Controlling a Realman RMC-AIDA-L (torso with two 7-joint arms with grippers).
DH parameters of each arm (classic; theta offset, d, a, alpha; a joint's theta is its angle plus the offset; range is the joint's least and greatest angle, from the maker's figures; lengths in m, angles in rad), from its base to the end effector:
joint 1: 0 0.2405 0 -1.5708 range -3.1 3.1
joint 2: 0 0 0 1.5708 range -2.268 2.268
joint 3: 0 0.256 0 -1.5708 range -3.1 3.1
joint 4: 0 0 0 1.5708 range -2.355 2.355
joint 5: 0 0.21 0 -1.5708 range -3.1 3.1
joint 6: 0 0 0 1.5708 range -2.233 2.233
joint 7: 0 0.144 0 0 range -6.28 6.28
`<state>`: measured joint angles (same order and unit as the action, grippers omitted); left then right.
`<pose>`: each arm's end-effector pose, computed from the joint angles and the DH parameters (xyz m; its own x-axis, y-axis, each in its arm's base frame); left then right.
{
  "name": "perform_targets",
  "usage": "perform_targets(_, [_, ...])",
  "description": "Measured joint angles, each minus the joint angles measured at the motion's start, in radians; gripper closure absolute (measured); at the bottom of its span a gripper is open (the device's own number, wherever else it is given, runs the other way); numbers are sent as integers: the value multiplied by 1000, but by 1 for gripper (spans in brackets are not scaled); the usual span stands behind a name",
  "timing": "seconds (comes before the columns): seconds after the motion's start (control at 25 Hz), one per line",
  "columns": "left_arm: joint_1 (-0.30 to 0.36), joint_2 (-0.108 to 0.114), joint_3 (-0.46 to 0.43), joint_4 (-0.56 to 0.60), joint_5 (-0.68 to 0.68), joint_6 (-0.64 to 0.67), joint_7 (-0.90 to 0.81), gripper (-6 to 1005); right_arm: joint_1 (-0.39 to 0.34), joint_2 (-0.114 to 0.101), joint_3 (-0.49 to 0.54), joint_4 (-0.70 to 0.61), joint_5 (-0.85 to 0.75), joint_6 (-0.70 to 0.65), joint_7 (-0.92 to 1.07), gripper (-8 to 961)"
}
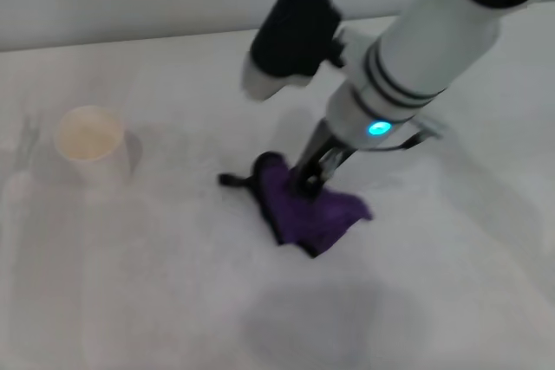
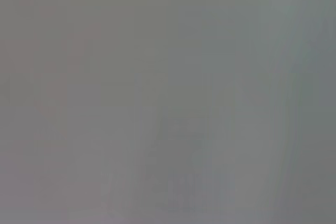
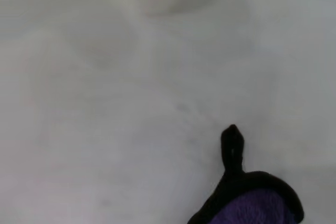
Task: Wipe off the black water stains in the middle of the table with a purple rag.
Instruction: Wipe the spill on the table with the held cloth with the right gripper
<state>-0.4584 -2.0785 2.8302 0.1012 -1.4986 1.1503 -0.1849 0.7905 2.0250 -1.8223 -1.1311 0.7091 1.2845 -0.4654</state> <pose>-0.3516 0.3252 -0.0088 0.6718 0.0239 0.7403 0.7407 -0.0320 -0.6711 0.1389 0.3593 -0.0793 0.8187 -0.4621 0.3410 -0.3467 -0.8710 -0.3480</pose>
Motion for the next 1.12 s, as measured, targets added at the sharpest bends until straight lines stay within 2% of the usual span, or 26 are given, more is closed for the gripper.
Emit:
perform_targets(0.28, [-2, 0, 0, 4, 0, 0, 1, 114, -3, 3, -143, 144, 120, -292, -48, 873])
perform_targets(0.44, [0, 0, 0, 6, 0, 0, -1, 114, -11, 2, -146, 232, 175, -415, -69, 876])
perform_targets(0.56, [-1, 0, 0, 7, 0, 0, -1, 114, -38, -4, -112, 242, 135, -499, -76, 876])
perform_targets(0.72, [-2, 0, 0, 8, 0, 0, -1, 113, -73, -6, 0, 242, 31, -529, -78, 877])
perform_targets(0.84, [-1, 0, 0, 6, 0, 0, -1, 113, -90, -2, 13, 236, 37, -530, -78, 877])
perform_targets(0.96, [2, 0, 0, 5, 0, 1, -1, 113, -89, 2, -68, 221, 86, -502, -80, 877])
perform_targets(1.12, [4, 0, 0, 6, 0, 1, -1, 114, -63, 2, -177, 201, 266, -435, -152, 878])
